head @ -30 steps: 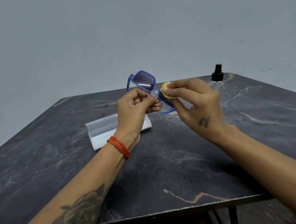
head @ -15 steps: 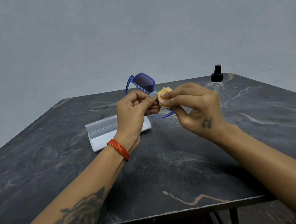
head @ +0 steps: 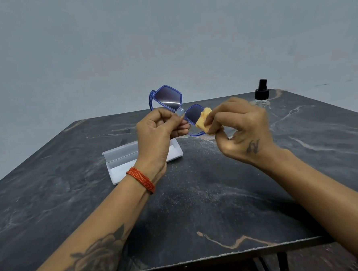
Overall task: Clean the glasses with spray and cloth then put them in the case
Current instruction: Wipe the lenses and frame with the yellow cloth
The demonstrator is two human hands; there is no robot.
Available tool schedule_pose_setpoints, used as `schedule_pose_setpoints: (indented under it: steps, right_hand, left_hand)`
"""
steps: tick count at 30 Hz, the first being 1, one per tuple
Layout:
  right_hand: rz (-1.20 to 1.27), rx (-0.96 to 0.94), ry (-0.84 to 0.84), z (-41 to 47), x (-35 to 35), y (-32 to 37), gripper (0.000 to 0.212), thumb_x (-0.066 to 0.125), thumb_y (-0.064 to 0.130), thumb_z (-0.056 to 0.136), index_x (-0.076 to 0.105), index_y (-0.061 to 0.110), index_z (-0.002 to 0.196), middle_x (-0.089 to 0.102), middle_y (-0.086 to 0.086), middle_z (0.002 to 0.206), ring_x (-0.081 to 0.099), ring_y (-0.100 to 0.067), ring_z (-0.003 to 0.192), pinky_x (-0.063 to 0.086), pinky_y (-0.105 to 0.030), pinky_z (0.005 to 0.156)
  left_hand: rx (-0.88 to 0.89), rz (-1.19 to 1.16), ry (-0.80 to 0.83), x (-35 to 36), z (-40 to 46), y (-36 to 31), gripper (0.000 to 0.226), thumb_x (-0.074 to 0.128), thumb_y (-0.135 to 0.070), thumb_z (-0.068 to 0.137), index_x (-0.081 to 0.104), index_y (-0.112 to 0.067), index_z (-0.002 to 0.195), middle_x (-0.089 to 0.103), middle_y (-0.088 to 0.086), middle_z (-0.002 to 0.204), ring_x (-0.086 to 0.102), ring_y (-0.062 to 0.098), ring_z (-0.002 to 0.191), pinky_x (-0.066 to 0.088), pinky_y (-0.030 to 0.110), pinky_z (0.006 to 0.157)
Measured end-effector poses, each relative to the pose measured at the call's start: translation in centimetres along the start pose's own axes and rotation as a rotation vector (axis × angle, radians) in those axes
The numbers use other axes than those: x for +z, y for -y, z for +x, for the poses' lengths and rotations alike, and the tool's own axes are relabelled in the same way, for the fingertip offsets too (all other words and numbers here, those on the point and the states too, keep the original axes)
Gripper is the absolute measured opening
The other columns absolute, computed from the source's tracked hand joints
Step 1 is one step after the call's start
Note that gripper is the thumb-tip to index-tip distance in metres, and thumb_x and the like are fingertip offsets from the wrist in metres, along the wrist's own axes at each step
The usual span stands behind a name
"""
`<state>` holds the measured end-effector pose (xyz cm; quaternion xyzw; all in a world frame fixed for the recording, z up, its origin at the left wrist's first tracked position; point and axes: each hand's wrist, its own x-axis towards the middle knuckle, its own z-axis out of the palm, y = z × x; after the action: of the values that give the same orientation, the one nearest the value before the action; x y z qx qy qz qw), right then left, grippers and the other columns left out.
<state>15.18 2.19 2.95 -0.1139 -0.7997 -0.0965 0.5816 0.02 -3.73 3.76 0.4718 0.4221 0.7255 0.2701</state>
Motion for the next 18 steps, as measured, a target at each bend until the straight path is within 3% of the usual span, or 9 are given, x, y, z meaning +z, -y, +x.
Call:
schedule_pose_setpoints:
  steps: [3,6,9,12,15,18]
  right_hand:
    - [-0.061,0.030,-0.028,0.0,-0.1,-0.2,0.016,0.054,-0.011,0.053,0.062,0.003,0.056,0.065,-0.006,0.064,0.057,-0.026,0.060,0.045,-0.035,0.053]
    - [-0.119,0.133,-0.118,0.2,-0.2,-0.1,0.015,0.057,-0.009,0.063,0.065,0.003,0.070,0.065,-0.004,0.068,0.058,-0.025,0.063,0.046,-0.037,0.056]
    - [0.125,0.409,-0.196,0.7,-0.5,0.4,0.019,0.063,-0.005,0.077,0.061,0.010,0.090,0.065,0.006,0.078,0.064,-0.010,0.074,0.054,-0.029,0.066]
    - [0.503,0.657,-0.209,1.3,-0.9,0.6,0.035,0.061,-0.003,0.082,0.055,0.023,0.104,0.064,0.002,0.082,0.065,-0.008,0.076,0.056,-0.030,0.070]
    - [0.808,0.830,-0.218,1.5,-1.3,0.4,0.044,0.056,-0.012,0.083,0.059,0.024,0.107,0.065,-0.003,0.080,0.065,-0.012,0.077,0.054,-0.027,0.072]
    - [0.872,0.894,-0.185,1.6,-1.2,0.5,0.039,0.055,-0.013,0.083,0.063,0.020,0.103,0.068,-0.005,0.080,0.068,-0.014,0.077,0.054,-0.025,0.070]
  left_hand:
    - [0.013,0.016,-0.001,0.0,0.0,0.1,0.015,0.062,0.000,0.082,0.057,-0.004,0.069,0.065,0.000,0.056,0.065,0.013,0.056,0.053,0.020,0.058]
    - [0.022,0.006,-0.006,-0.1,0.2,0.1,0.017,0.061,0.001,0.083,0.057,-0.005,0.068,0.064,0.000,0.055,0.065,0.012,0.056,0.053,0.020,0.057]
    - [0.026,0.006,-0.008,-0.1,0.2,0.1,0.016,0.062,0.000,0.083,0.057,-0.005,0.069,0.065,0.000,0.055,0.065,0.012,0.056,0.053,0.020,0.057]
    - [0.026,0.009,-0.004,-0.1,0.1,0.1,0.014,0.062,0.000,0.083,0.058,-0.004,0.070,0.065,0.002,0.057,0.065,0.013,0.057,0.054,0.020,0.058]
    - [0.023,0.009,-0.001,-0.1,0.1,0.1,0.015,0.061,0.001,0.083,0.058,-0.005,0.070,0.065,0.000,0.056,0.065,0.013,0.056,0.054,0.020,0.058]
    - [0.023,0.016,0.005,-0.1,0.1,0.1,0.014,0.061,0.001,0.083,0.058,-0.004,0.070,0.065,0.000,0.056,0.065,0.013,0.056,0.054,0.020,0.058]
